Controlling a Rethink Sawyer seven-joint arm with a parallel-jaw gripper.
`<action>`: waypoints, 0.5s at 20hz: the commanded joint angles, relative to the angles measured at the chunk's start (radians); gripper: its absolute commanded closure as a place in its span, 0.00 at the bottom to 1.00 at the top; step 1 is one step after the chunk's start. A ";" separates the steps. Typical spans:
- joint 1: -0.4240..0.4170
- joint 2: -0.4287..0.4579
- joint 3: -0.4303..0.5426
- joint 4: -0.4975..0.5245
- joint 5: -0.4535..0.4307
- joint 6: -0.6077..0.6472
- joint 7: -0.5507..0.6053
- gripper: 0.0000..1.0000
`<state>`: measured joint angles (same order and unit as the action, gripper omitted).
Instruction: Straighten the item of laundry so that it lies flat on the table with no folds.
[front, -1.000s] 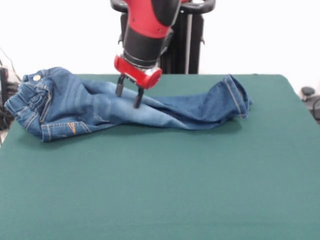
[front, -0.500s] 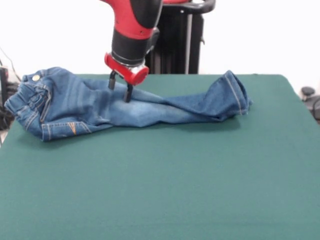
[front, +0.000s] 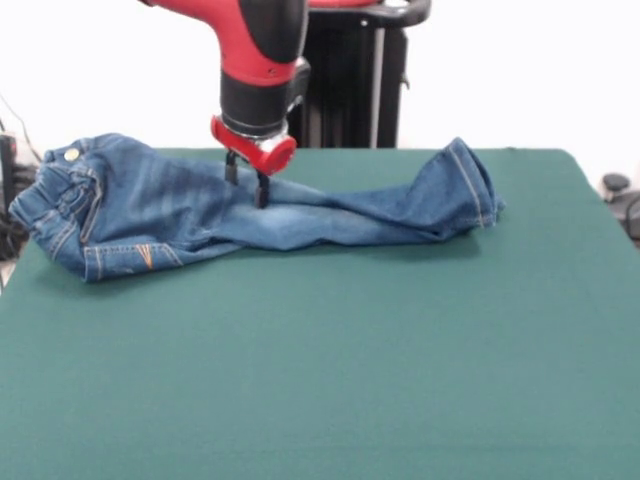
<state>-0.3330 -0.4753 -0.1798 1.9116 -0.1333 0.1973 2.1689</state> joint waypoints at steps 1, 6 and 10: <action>-0.059 -0.008 0.221 0.119 -0.076 0.008 -0.028 0.00; -0.125 -0.023 0.290 0.140 -0.126 0.043 -0.060 0.00; -0.187 -0.094 0.333 0.192 -0.165 0.133 -0.112 0.00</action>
<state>-0.4908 -0.5317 -0.0457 1.9825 -0.2344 0.1973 2.1689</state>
